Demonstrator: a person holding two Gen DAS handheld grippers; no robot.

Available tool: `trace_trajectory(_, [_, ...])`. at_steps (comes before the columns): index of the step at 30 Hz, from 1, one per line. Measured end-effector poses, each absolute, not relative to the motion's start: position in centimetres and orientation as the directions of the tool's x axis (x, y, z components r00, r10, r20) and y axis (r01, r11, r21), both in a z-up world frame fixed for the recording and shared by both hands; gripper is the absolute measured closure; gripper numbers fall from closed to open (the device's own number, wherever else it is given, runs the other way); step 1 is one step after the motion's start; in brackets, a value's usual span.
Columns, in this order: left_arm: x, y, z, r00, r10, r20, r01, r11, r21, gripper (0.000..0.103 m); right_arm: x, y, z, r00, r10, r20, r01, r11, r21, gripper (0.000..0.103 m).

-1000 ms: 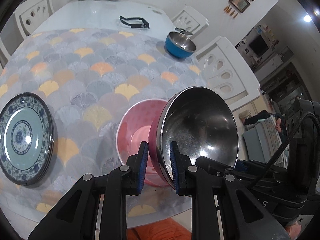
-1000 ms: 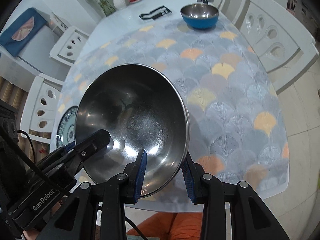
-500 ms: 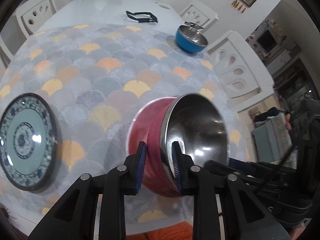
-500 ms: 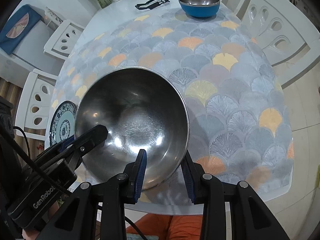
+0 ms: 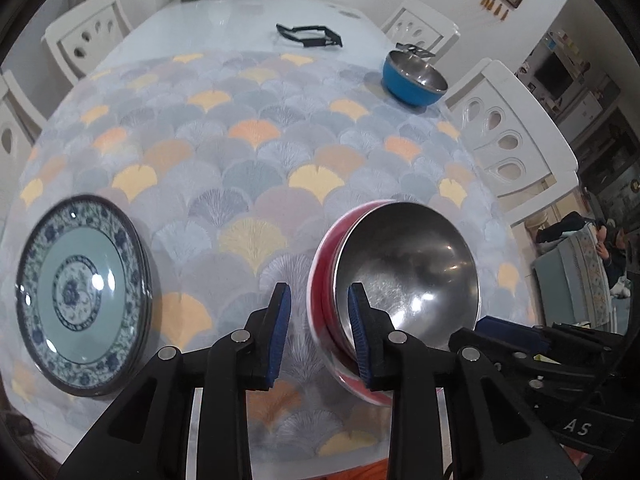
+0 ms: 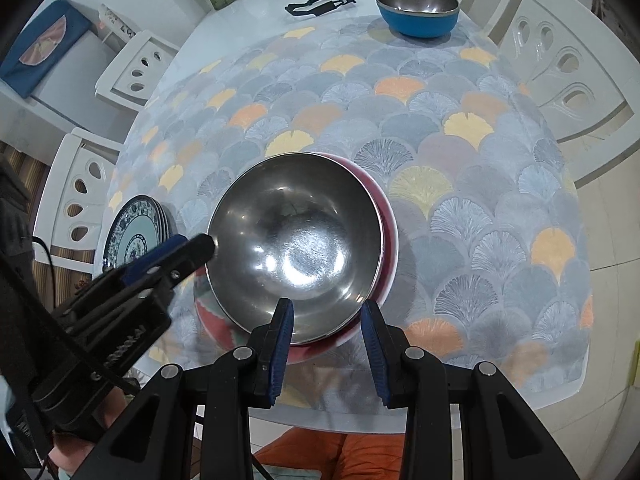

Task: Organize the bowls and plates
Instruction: 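Carry the red steel bowl and lower it into the pink bowl, then move the right gripper to the blue steel bowl and grasp its rim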

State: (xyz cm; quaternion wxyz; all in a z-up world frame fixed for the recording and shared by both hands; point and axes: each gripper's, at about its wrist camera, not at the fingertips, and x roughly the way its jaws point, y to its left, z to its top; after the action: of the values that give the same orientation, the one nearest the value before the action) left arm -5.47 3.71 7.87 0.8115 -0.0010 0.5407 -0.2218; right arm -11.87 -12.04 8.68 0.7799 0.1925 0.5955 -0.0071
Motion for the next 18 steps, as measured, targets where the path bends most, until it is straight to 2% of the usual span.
trace_trajectory(8, [-4.4, 3.6, 9.5, 0.342, -0.390, -0.855, 0.372, 0.892, -0.258, 0.076, -10.8, -12.7, 10.3, 0.314, 0.214, -0.925, 0.240, 0.925, 0.295, 0.068])
trace_trajectory(18, [-0.3, 1.6, 15.0, 0.411, -0.439, -0.799, 0.431, 0.866, -0.254, 0.076, -6.5, -15.3, 14.2, 0.394, 0.225, -0.891, 0.243, 0.909, 0.337, 0.068])
